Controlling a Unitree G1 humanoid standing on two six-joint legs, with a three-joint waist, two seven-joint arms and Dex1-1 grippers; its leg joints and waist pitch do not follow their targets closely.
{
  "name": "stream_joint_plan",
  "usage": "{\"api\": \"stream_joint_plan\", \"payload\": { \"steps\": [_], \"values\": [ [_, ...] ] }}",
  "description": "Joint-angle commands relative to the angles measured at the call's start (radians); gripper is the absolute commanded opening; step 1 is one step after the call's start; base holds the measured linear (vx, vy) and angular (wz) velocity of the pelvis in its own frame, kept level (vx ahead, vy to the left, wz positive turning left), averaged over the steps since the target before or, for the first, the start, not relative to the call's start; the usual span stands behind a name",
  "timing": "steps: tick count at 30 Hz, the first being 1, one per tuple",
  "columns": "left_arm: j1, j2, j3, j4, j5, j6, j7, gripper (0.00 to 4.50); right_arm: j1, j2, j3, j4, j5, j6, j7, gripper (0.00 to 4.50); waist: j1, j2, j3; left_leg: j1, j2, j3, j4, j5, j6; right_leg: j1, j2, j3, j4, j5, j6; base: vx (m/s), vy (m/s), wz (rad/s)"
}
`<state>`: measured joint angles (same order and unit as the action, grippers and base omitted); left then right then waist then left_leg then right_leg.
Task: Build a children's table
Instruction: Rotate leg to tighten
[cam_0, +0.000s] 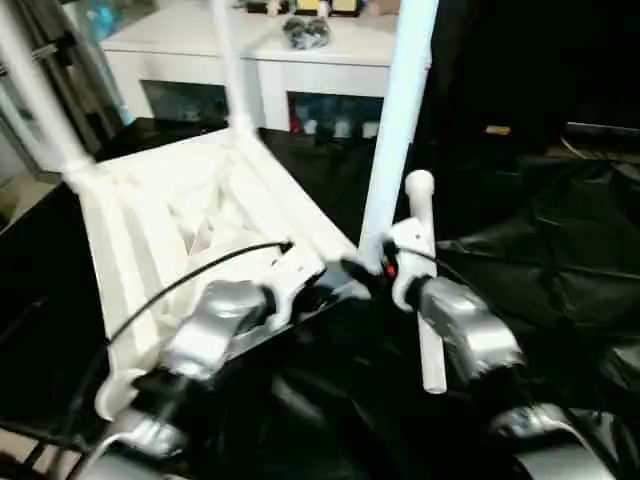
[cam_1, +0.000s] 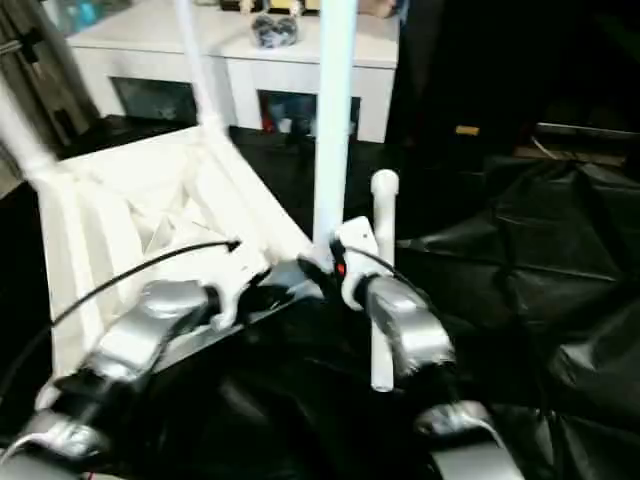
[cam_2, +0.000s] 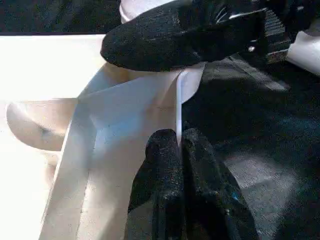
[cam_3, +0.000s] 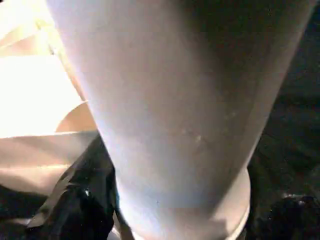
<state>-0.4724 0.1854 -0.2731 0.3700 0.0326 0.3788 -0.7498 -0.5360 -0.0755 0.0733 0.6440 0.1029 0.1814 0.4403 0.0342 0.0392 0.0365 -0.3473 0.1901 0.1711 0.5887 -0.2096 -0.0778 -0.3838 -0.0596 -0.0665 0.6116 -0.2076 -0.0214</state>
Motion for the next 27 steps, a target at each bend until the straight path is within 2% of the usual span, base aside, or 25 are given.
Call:
{"api": "stream_joint_plan", "payload": {
  "steps": [1, 2, 4, 9, 12, 13, 14, 15, 18, 21, 23, 25, 26, 27],
  "values": [
    [-0.005, -0.045, -0.026, -0.03, -0.034, -0.021, -0.023, 0.0, 0.012, 0.04, 0.031, 0.068, -0.008, 0.02, 0.032, 3.47, 0.003, -0.006, -0.042, -0.006, 0.038, -0.014, -0.074, -0.186, 0.034, 0.038, -0.084, 0.053, -0.092, -0.267, -0.184, 0.0, 0.0, 0.0],
    [0.001, -0.04, -0.032, -0.038, -0.035, -0.025, -0.034, 0.0, 0.011, 0.035, 0.039, 0.063, -0.012, 0.009, 0.046, 3.47, 0.003, -0.007, -0.043, -0.009, 0.038, -0.014, -0.073, -0.182, 0.038, 0.039, -0.085, 0.053, -0.092, -0.264, -0.185, 0.0, 0.0, 0.0],
    [0.011, -0.027, -0.039, -0.046, -0.035, -0.041, -0.052, 0.0, 0.014, 0.022, 0.056, 0.051, -0.026, -0.014, 0.063, 3.53, 0.006, -0.005, -0.044, -0.005, 0.04, -0.013, -0.072, -0.176, 0.044, 0.037, -0.085, 0.054, -0.092, -0.255, -0.188, 0.0, 0.0, 0.0],
    [0.041, 0.017, -0.051, -0.085, -0.053, -0.067, -0.124, 0.0, 0.038, -0.032, 0.101, -0.008, -0.034, -0.053, 0.179, 3.53, 0.004, -0.006, -0.045, -0.013, 0.041, -0.014, -0.071, -0.147, 0.06, 0.044, -0.085, 0.053, -0.084, -0.198, -0.197, 0.0, 0.0, 0.0],
    [0.068, 0.071, -0.058, -0.119, -0.066, -0.084, -0.2, 0.0, 0.095, -0.119, 0.145, -0.137, 0.014, -0.051, 0.406, 3.53, 0.008, -0.007, -0.05, -0.013, 0.042, -0.013, -0.066, -0.115, 0.084, 0.048, -0.084, 0.054, -0.075, -0.118, -0.214, 0.0, 0.0, 0.0],
    [0.071, 0.082, -0.059, -0.121, -0.066, -0.085, -0.212, 0.0, 0.104, -0.139, 0.154, -0.159, 0.02, -0.049, 0.444, 3.53, 0.011, -0.009, -0.05, -0.014, 0.043, -0.013, -0.064, -0.097, 0.098, 0.051, -0.082, 0.054, -0.07, -0.072, -0.221, 0.0, 0.0, 0.0],
    [0.072, 0.091, -0.059, -0.121, -0.067, -0.09, -0.222, 0.0, 0.113, -0.159, 0.163, -0.177, 0.024, -0.045, 0.477, 3.53, 0.013, -0.007, -0.051, -0.011, 0.043, -0.011, -0.062, -0.081, 0.114, 0.047, -0.079, 0.053, -0.067, -0.037, -0.234, 0.0, 0.0, 0.0],
    [0.073, 0.096, -0.059, -0.12, -0.067, -0.094, -0.228, 0.0, 0.116, -0.169, 0.168, -0.186, 0.026, -0.042, 0.494, 3.53, 0.013, -0.007, -0.05, -0.011, 0.043, -0.01, -0.062, -0.077, 0.117, 0.047, -0.079, 0.053, -0.066, -0.027, -0.238, 0.0, 0.0, 0.0],
    [0.081, 0.129, -0.057, -0.128, -0.083, -0.111, -0.283, 0.0, 0.143, -0.231, 0.193, -0.248, 0.051, -0.021, 0.604, 3.53, 0.02, -0.003, -0.05, -0.01, 0.043, -0.01, -0.062, -0.089, 0.114, 0.048, -0.081, 0.052, -0.068, -0.04, -0.247, 0.0, 0.0, 0.0],
    [0.093, 0.151, -0.056, -0.151, -0.102, -0.114, -0.336, 0.0, 0.161, -0.273, 0.212, -0.286, 0.062, -0.01, 0.672, 3.53, 0.029, -0.004, -0.046, -0.008, 0.046, -0.01, -0.065, -0.126, 0.102, 0.048, -0.083, 0.052, -0.074, -0.1, -0.235, 0.0, 0.0, 0.0],
    [0.098, 0.16, -0.059, -0.16, -0.109, -0.115, -0.353, 0.0, 0.167, -0.283, 0.215, -0.299, 0.063, -0.006, 0.691, 3.53, 0.029, -0.005, -0.045, -0.009, 0.045, -0.011, -0.067, -0.132, 0.092, 0.047, -0.082, 0.052, -0.074, -0.119, -0.232, 0.0, 0.0, 0.0],
    [0.104, 0.183, -0.072, -0.173, -0.106, -0.119, -0.382, 0.0, 0.175, -0.29, 0.21, -0.312, 0.06, 0.003, 0.701, 3.53, 0.03, -0.012, -0.045, -0.009, 0.045, -0.011, -0.068, -0.133, 0.09, 0.047, -0.083, 0.053, -0.074, -0.14, -0.226, 0.0, 0.0, 0.0],
    [0.104, 0.183, -0.072, -0.172, -0.106, -0.12, -0.383, 0.0, 0.175, -0.289, 0.209, -0.311, 0.06, 0.003, 0.701, 3.38, 0.029, -0.008, -0.045, -0.007, 0.046, -0.011, -0.069, -0.134, 0.086, 0.045, -0.084, 0.054, -0.076, -0.149, -0.226, 0.0, 0.0, 0.0],
    [0.105, 0.184, -0.07, -0.173, -0.106, -0.121, -0.384, 0.0, 0.174, -0.285, 0.204, -0.309, 0.062, 0.011, 0.699, 3.28, 0.028, -0.01, -0.044, -0.008, 0.045, -0.011, -0.069, -0.132, 0.084, 0.045, -0.083, 0.053, -0.076, -0.149, -0.226, 0.0, 0.0, 0.0]
  ]
}}
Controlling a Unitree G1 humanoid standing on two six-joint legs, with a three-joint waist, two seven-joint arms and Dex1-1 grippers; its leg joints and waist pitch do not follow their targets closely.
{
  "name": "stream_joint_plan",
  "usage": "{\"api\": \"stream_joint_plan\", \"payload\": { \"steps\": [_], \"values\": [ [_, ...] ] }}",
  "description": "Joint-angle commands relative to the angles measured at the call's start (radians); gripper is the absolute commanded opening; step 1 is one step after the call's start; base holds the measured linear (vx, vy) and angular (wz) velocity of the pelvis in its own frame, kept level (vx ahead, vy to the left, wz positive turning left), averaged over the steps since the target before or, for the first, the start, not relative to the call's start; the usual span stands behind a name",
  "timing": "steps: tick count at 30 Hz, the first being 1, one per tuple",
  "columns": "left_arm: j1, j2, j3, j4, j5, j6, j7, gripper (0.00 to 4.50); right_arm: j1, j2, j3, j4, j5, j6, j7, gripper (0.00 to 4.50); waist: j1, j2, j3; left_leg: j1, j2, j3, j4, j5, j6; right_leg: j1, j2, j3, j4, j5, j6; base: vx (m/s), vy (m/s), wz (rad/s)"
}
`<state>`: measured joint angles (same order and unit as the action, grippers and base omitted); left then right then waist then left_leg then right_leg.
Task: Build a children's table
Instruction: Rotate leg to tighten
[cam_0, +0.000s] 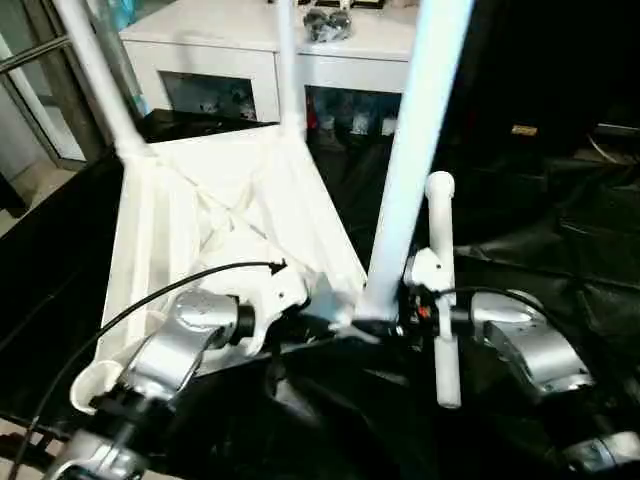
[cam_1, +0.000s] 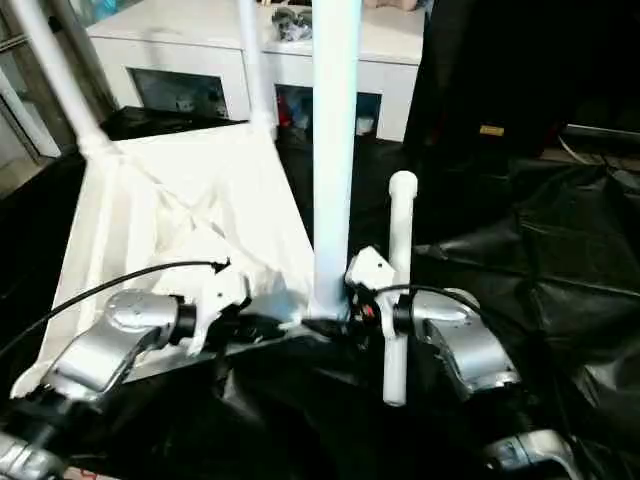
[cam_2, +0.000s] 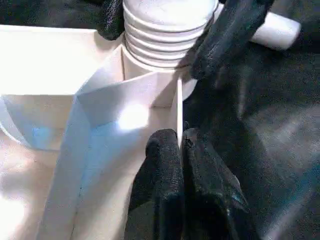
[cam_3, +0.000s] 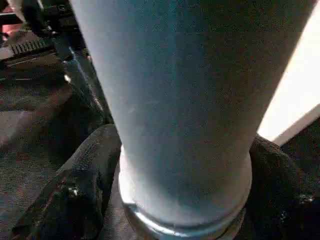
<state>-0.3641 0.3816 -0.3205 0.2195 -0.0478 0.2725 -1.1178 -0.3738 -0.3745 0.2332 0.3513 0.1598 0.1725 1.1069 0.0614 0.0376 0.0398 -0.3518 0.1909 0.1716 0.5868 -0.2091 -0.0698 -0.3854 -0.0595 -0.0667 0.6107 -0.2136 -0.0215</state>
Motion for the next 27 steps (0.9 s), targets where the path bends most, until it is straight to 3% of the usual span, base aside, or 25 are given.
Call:
{"api": "stream_joint_plan", "payload": {
  "steps": [1, 5, 10, 14, 16, 17, 19, 21, 24, 25, 27],
  "values": [
    [-0.003, -0.013, -0.021, -0.022, -0.027, -0.016, -0.016, 0.0, 0.013, 0.013, 0.044, -0.018, 0.007, 0.023, 0.034, 3.28, 0.001, -0.008, -0.047, -0.003, 0.045, -0.011, -0.067, -0.127, 0.075, 0.047, -0.083, 0.054, -0.075, -0.136, -0.228, 0.0, 0.0, 0.0],
    [0.002, -0.013, -0.017, -0.027, -0.031, -0.016, -0.015, 0.0, 0.022, 0.014, 0.047, -0.036, 0.023, 0.049, 0.042, 2.94, 0.003, -0.009, -0.051, -0.003, 0.044, -0.012, -0.064, -0.097, 0.081, 0.049, -0.081, 0.053, -0.066, -0.071, -0.238, 0.0, 0.0, 0.0],
    [-0.003, -0.038, -0.01, -0.013, -0.017, -0.008, 0.031, 0.0, 0.025, 0.054, 0.026, -0.009, 0.011, 0.049, -0.028, 2.76, 0.004, -0.011, -0.051, -0.004, 0.043, -0.01, -0.062, -0.091, 0.085, 0.049, -0.083, 0.054, -0.067, -0.072, -0.237, 0.0, 0.0, 0.0],
    [-0.031, -0.077, 0.004, 0.029, 0.019, 0.018, 0.127, 0.0, -0.015, 0.113, -0.015, 0.097, -0.042, 0.018, -0.21, 2.75, -0.004, -0.013, -0.043, -0.002, 0.041, -0.011, -0.068, -0.147, 0.05, 0.045, -0.086, 0.053, -0.081, -0.207, -0.214, 0.0, 0.0, 0.0],
    [-0.068, -0.124, 0.017, 0.087, 0.054, 0.033, 0.231, 0.0, -0.067, 0.171, -0.061, 0.215, -0.078, 0.024, -0.408, 2.74, -0.014, -0.01, -0.039, 0.003, 0.037, -0.012, -0.072, -0.179, 0.026, 0.039, -0.083, 0.052, -0.09, -0.294, -0.197, 0.0, 0.0, 0.0],
    [-0.107, -0.191, 0.036, 0.142, 0.07, 0.055, 0.338, 0.0, -0.107, 0.229, -0.103, 0.303, -0.081, 0.029, -0.556, 2.74, -0.023, -0.011, -0.039, 0.003, 0.034, -0.015, -0.073, -0.202, 0.004, 0.04, -0.085, 0.05, -0.097, -0.365, -0.173, -0.063, -0.004, -0.03],
    [-0.122, -0.22, 0.045, 0.16, 0.074, 0.066, 0.383, 0.0, -0.118, 0.254, -0.118, 0.328, -0.08, 0.031, -0.608, 2.74, -0.024, -0.013, -0.038, 0.009, 0.034, -0.016, -0.072, -0.229, -0.001, 0.035, -0.087, 0.05, -0.105, -0.42, -0.154, -0.052, -0.003, -0.01],
    [-0.142, -0.257, 0.047, 0.18, 0.078, 0.072, 0.426, 0.0, -0.131, 0.296, -0.13, 0.349, -0.079, 0.034, -0.655, 2.74, -0.02, -0.014, -0.039, 0.005, 0.035, -0.015, -0.072, -0.219, 0.014, 0.035, -0.088, 0.053, -0.107, -0.406, -0.145, 0.0, 0.0, 0.0],
    [-0.163, -0.302, 0.043, 0.197, 0.082, 0.068, 0.456, 0.0, -0.145, 0.345, -0.124, 0.371, -0.082, 0.01, -0.671, 2.74, -0.018, -0.013, -0.043, -0.001, 0.035, -0.015, -0.072, -0.177, 0.021, 0.037, -0.085, 0.053, -0.098, -0.321, -0.161, 0.0, 0.0, 0.0],
    [-0.163, -0.302, 0.043, 0.197, 0.082, 0.068, 0.456, 0.0, -0.145, 0.345, -0.124, 0.371, -0.082, 0.01, -0.671, 3.3, -0.016, -0.012, -0.045, -0.002, 0.037, -0.015, -0.071, -0.166, 0.027, 0.04, -0.086, 0.053, -0.093, -0.286, -0.17, 0.0, 0.0, 0.0],
    [-0.157, -0.302, 0.035, 0.187, 0.078, 0.062, 0.428, 0.0, -0.147, 0.353, -0.119, 0.37, -0.073, -0.003, -0.626, 3.5, -0.014, -0.009, -0.047, -0.005, 0.037, -0.014, -0.07, -0.153, 0.037, 0.042, -0.085, 0.052, -0.09, -0.243, -0.181, 0.0, 0.0, 0.0]
  ]
}}
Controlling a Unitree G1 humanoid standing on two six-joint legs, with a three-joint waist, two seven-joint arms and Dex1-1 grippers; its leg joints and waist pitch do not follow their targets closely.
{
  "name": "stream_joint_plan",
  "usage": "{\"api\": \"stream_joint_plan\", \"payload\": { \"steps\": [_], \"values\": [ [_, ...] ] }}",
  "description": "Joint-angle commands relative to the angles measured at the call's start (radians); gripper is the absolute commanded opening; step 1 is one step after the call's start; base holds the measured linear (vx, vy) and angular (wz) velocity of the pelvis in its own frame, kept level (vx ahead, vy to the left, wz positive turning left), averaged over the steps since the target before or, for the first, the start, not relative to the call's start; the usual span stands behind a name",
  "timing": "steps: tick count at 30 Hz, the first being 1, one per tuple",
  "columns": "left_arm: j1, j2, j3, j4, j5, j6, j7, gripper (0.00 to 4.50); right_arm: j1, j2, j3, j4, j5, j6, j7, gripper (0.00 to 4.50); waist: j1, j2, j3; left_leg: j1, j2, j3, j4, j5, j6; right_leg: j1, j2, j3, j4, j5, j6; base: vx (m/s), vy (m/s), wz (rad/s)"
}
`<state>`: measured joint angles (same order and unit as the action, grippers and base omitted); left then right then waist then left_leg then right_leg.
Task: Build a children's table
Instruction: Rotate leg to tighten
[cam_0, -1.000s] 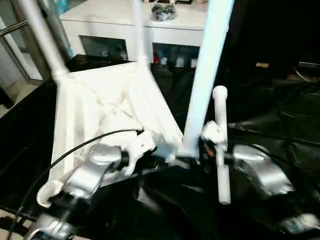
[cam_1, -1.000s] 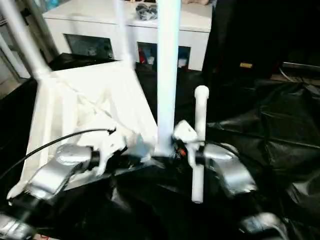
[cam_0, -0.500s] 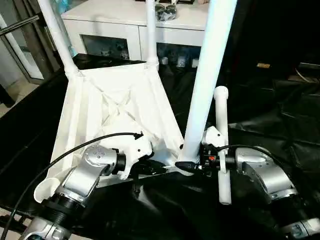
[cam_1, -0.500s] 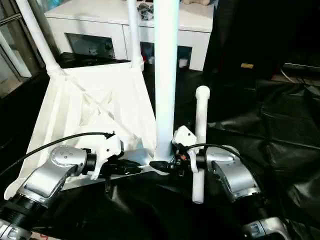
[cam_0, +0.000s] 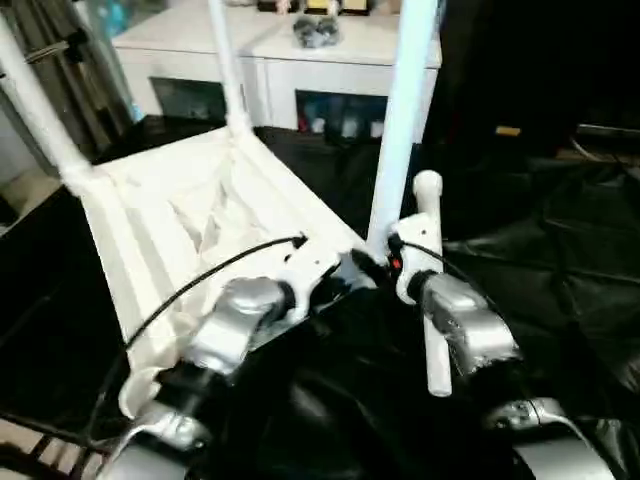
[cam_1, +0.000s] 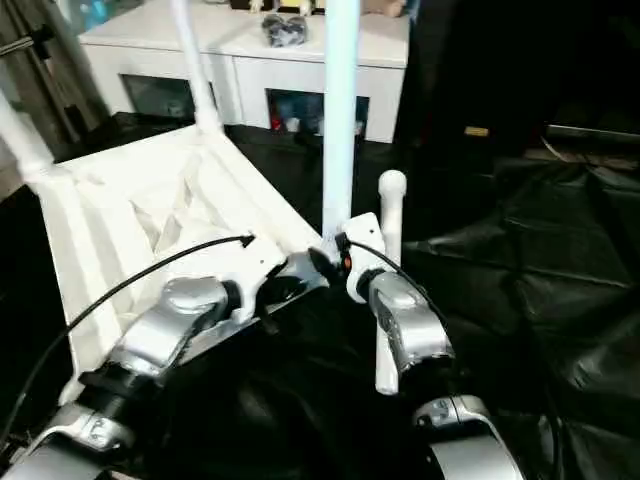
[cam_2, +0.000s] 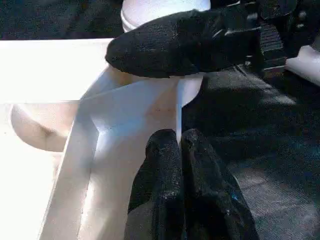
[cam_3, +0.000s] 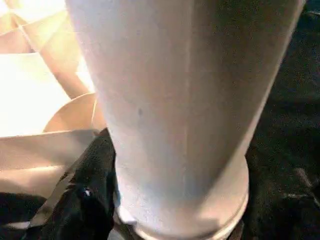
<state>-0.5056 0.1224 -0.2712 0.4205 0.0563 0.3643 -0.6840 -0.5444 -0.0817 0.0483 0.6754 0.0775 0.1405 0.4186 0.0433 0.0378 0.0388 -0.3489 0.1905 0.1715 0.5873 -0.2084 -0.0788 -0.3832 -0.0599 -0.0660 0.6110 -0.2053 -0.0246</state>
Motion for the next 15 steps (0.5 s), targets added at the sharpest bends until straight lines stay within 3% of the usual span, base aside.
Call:
{"api": "stream_joint_plan", "payload": {
  "steps": [1, 4, 8, 11, 12, 15],
  "values": [
    [-0.014, -0.041, -0.017, -0.015, -0.026, -0.033, -0.015, 0.0, 0.019, 0.062, 0.066, 0.051, 0.014, 0.024, 0.079, 3.64, 0.005, -0.01, -0.046, -0.008, 0.037, -0.013, -0.069, -0.15, 0.054, 0.04, -0.085, 0.052, -0.089, -0.237, -0.182, 0.0, 0.0, 0.0],
    [0.019, 0.002, -0.036, -0.056, -0.046, -0.051, -0.092, 0.0, 0.033, 0.021, 0.108, 0.008, -0.002, -0.021, 0.163, 3.92, 0.007, -0.01, -0.047, -0.011, 0.038, -0.014, -0.069, -0.139, 0.063, 0.043, -0.087, 0.051, -0.086, -0.218, -0.189, 0.0, 0.0, 0.0],
    [0.057, 0.065, -0.056, -0.111, -0.068, -0.065, -0.198, 0.0, 0.075, -0.05, 0.143, -0.095, 0.025, -0.045, 0.352, 3.92, 0.003, -0.014, -0.049, -0.015, 0.04, -0.013, -0.066, -0.108, 0.09, 0.047, -0.085, 0.052, -0.077, -0.137, -0.207, 0.0, 0.0, 0.0],
    [0.074, 0.102, -0.068, -0.133, -0.069, -0.085, -0.246, 0.0, 0.116, -0.118, 0.193, -0.181, 0.047, -0.037, 0.502, 3.92, 0.009, -0.01, -0.051, -0.01, 0.043, -0.011, -0.063, -0.092, 0.11, 0.046, -0.081, 0.052, -0.07, -0.072, -0.23, 0.0, 0.0, 0.0],
    [0.086, 0.127, -0.072, -0.148, -0.076, -0.093, -0.283, 0.0, 0.136, -0.161, 0.21, -0.224, 0.057, -0.032, 0.571, 3.92, 0.01, -0.014, -0.051, -0.011, 0.043, -0.011, -0.062, -0.087, 0.114, 0.048, -0.081, 0.052, -0.068, -0.06, -0.232, 0.0, 0.0, 0.0],
    [0.099, 0.154, -0.07, -0.165, -0.09, -0.096, -0.326, 0.0, 0.148, -0.2, 0.214, -0.255, 0.069, -0.02, 0.626, 3.92, 0.018, -0.013, -0.05, -0.009, 0.044, -0.01, -0.061, -0.081, 0.125, 0.048, -0.083, 0.052, -0.067, -0.051, -0.24, 0.0, 0.0, 0.0]
  ]
}}
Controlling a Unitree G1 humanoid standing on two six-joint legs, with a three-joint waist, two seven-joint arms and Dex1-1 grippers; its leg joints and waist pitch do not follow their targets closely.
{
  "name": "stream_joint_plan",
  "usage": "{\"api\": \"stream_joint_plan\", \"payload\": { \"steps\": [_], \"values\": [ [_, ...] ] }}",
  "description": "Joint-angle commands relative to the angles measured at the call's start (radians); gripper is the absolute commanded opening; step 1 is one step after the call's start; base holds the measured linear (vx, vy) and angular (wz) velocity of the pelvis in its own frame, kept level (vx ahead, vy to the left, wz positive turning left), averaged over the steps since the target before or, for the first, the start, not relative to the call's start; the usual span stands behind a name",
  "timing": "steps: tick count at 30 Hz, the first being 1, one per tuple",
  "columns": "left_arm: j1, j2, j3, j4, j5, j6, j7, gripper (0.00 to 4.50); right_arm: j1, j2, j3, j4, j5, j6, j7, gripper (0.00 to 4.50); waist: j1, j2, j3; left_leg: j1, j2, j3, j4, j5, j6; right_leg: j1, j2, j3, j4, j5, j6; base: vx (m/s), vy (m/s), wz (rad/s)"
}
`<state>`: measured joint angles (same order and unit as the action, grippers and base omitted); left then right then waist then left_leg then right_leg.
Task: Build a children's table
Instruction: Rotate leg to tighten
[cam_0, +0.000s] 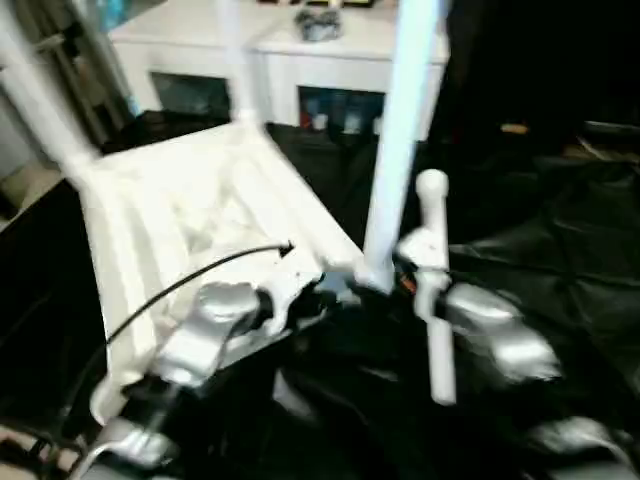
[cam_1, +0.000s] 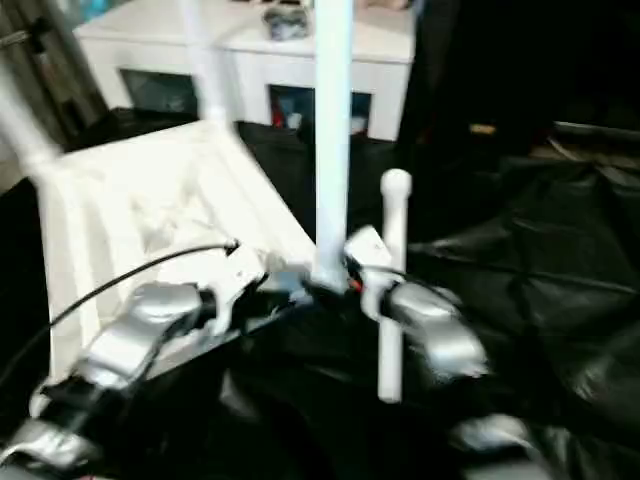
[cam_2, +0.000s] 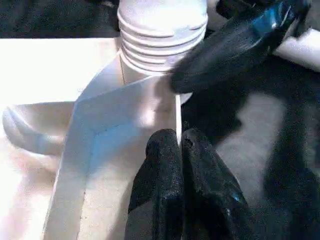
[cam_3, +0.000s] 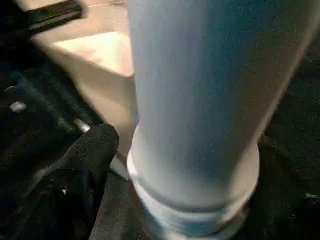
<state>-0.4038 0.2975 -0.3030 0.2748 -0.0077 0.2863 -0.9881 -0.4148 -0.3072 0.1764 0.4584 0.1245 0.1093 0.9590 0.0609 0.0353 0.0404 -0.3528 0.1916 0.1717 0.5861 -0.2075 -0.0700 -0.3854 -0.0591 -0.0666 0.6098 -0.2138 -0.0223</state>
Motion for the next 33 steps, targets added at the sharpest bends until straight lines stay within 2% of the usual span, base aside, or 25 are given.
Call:
{"api": "stream_joint_plan", "payload": {
  "steps": [1, 5, 6, 8, 11, 15, 16, 19, 21, 22, 23, 24, 26, 29, 31, 33],
  "values": [
    [0.002, -0.012, -0.037, -0.026, -0.03, -0.021, -0.038, 0.0, 0.022, 0.012, 0.084, -0.046, 0.026, 0.016, 0.107, 3.92, 0.003, -0.011, -0.051, -0.003, 0.045, -0.009, -0.06, -0.086, 0.113, 0.047, -0.084, 0.053, -0.066, -0.054, -0.243, 0.0, 0.0, 0.0],
    [0.03, 0.037, -0.038, -0.065, -0.058, -0.023, -0.112, 0.0, 0.046, -0.048, 0.091, -0.088, 0.022, 0.007, 0.186, 3.92, 0.007, -0.011, -0.05, -0.003, 0.046, -0.01, -0.063, -0.104, 0.099, 0.049, -0.083, 0.053, -0.065, -0.072, -0.24, 0.0, 0.0, 0.0],
    [0.032, 0.04, -0.038, -0.067, -0.059, -0.022, -0.117, 0.0, 0.048, -0.053, 0.092, -0.092, 0.023, 0.01, 0.192, 3.67, 0.007, -0.011, -0.05, -0.002, 0.046, -0.01, -0.063, -0.107, 0.098, 0.048, -0.083, 0.052, -0.066, -0.077, -0.24, 0.0, 0.0, 0.0],
    [0.045, 0.061, -0.038, -0.081, -0.068, -0.024, -0.143, 0.0, 0.06, -0.07, 0.095, -0.127, 0.044, 0.05, 0.218, 3.55, 0.007, -0.013, -0.049, -0.003, 0.045, -0.011, -0.064, -0.108, 0.095, 0.051, -0.083, 0.054, -0.067, -0.094, -0.235, 0.0, 0.0, 0.0],
    [0.049, 0.064, -0.036, -0.086, -0.069, -0.025, -0.15, 0.0, 0.065, -0.075, 0.094, -0.142, 0.048, 0.064, 0.231, 3.42, 0.007, -0.014, -0.048, -0.003, 0.044, -0.01, -0.063, -0.11, 0.091, 0.048, -0.083, 0.054, -0.07, -0.115, -0.228, 0.0, 0.0, 0.0],
    [0.055, 0.069, -0.035, -0.092, -0.073, -0.022, -0.152, 0.0, 0.068, -0.066, 0.094, -0.152, 0.055, 0.081, 0.235, 2.97, 0.007, -0.014, -0.05, -0.003, 0.044, -0.01, -0.062, -0.1, 0.087, 0.048, -0.084, 0.053, -0.069, -0.109, -0.227, 0.0, 0.0, 0.0],
    [0.058, 0.065, -0.035, -0.095, -0.073, -0.02, -0.146, 0.0, 0.069, -0.057, 0.096, -0.15, 0.06, 0.093, 0.228, 2.97, 0.007, -0.017, -0.05, -0.003, 0.044, -0.01, -0.062, -0.095, 0.089, 0.049, -0.083, 0.054, -0.067, -0.101, -0.228, 0.0, 0.0, 0.0],
    [0.058, 0.057, -0.034, -0.093, -0.067, -0.02, -0.129, 0.0, 0.068, -0.039, 0.092, -0.138, 0.056, 0.102, 0.197, 2.81, 0.007, -0.016, -0.049, -0.004, 0.043, -0.01, -0.062, -0.089, 0.09, 0.049, -0.083, 0.053, -0.067, -0.102, -0.227, 0.0, 0.0, 0.0],
    [0.05, 0.039, -0.032, -0.078, -0.052, -0.019, -0.094, 0.0, 0.057, -0.005, 0.076, -0.099, 0.029, 0.103, 0.108, 2.78, 0.004, -0.017, -0.048, -0.004, 0.042, -0.01, -0.063, -0.097, 0.084, 0.048, -0.083, 0.053, -0.069, -0.12, -0.222, 0.0, 0.0, 0.0],
    [0.032, 0.012, -0.026, -0.053, -0.034, -0.01, -0.042, 0.0, 0.039, 0.033, 0.058, -0.041, -0.01, 0.096, -0.006, 2.76, 0.0, -0.016, -0.044, -0.003, 0.04, -0.009, -0.065, -0.116, 0.073, 0.044, -0.083, 0.053, -0.075, -0.162, -0.216, 0.0, 0.0, 0.0],
    [0.016, -0.012, -0.021, -0.03, -0.02, -0.003, 0.0, 0.0, 0.022, 0.063, 0.042, 0.008, -0.036, 0.093, -0.101, 2.75, -0.005, -0.016, -0.04, -0.001, 0.038, -0.011, -0.069, -0.154, 0.052, 0.044, -0.084, 0.052, -0.083, -0.241, -0.202, 0.0, 0.0, 0.0],
    [0.015, -0.013, -0.021, -0.029, -0.019, -0.002, 0.002, 0.0, 0.021, 0.064, 0.041, 0.011, -0.038, 0.093, -0.106, 2.75, -0.009, -0.017, -0.039, -0.001, 0.037, -0.012, -0.069, -0.164, 0.04, 0.043, -0.085, 0.051, -0.086, -0.281, -0.192, 0.0, 0.0, 0.0],
    [-0.02, -0.062, -0.013, 0.017, 0.005, 0.008, 0.083, 0.0, -0.011, 0.12, 0.005, 0.094, -0.069, 0.098, -0.277, 2.74, -0.017, -0.015, -0.038, 0.004, 0.037, -0.015, -0.073, -0.199, 0.014, 0.039, -0.086, 0.051, -0.096, -0.368, -0.164, -0.025, -0.001, -0.01],
    [-0.067, -0.131, -0.004, 0.074, 0.027, 0.027, 0.184, 0.0, -0.045, 0.196, -0.046, 0.166, -0.069, 0.139, -0.458, 2.73, -0.024, -0.015, -0.039, 0.006, 0.035, -0.016, -0.073, -0.218, 0.004, 0.036, -0.085, 0.053, -0.101, -0.397, -0.147, 0.0, 0.0, 0.0],
    [-0.086, -0.161, 0.001, 0.096, 0.032, 0.032, 0.225, 0.0, -0.052, 0.222, -0.051, 0.182, -0.077, 0.13, -0.513, 2.73, -0.021, -0.016, -0.039, 0.01, 0.034, -0.014, -0.072, -0.216, 0.006, 0.031, -0.085, 0.054, -0.104, -0.395, -0.144, 0.0, 0.0, 0.0],
    [-0.102, -0.199, -0.003, 0.108, 0.03, 0.035, 0.25, 0.0, -0.053, 0.254, -0.047, 0.187, -0.07, 0.098, -0.508, 2.73, -0.019, -0.015, -0.042, 0.005, 0.035, -0.014, -0.072, -0.202, 0.011, 0.034, -0.085, 0.054, -0.101, -0.364, -0.147, 0.0, 0.0, 0.0]
  ]
}}
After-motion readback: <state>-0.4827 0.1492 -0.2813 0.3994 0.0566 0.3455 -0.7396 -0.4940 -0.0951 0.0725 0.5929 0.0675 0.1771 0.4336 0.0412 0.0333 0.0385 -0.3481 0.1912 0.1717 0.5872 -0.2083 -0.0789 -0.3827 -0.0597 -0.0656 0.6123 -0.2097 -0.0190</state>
